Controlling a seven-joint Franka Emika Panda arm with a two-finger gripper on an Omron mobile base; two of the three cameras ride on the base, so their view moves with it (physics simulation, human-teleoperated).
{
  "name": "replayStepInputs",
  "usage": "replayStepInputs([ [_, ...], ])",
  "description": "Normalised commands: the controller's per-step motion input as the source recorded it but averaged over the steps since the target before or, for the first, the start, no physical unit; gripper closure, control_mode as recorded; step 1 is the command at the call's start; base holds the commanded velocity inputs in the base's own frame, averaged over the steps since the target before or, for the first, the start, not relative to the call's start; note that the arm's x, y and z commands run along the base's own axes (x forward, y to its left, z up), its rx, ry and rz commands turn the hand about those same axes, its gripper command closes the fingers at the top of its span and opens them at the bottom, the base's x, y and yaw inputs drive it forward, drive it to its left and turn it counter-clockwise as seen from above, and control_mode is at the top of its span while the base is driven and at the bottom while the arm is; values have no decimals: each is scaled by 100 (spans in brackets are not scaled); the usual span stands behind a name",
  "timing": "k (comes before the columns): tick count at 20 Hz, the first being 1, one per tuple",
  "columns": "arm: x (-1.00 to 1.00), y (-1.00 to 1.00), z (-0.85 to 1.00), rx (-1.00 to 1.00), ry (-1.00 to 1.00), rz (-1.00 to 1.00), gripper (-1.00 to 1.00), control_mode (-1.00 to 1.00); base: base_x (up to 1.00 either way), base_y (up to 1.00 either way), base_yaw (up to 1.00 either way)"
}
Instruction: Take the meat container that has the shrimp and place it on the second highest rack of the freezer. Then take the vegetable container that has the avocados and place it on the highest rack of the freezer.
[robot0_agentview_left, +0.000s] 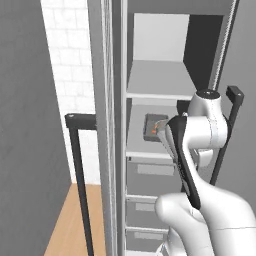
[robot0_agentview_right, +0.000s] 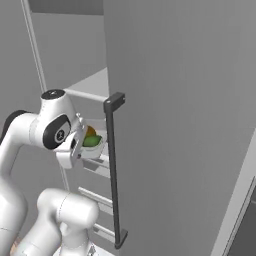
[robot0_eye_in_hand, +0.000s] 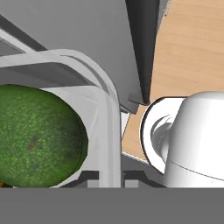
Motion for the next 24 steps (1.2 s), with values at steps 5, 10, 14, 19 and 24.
replayStepInputs([
  [5,0,0,0,0,0,0,100,100,23,41,-17],
  [10,0,0,0,0,0,0,100,100,45,19,-14],
  [14,0,0,0,0,0,0,100,100,55,4,-7],
  [19,0,0,0,0,0,0,100,100,35,3,-3],
  [24,-19,10,9,0,-3,-1,100,-100,0,5,0],
])
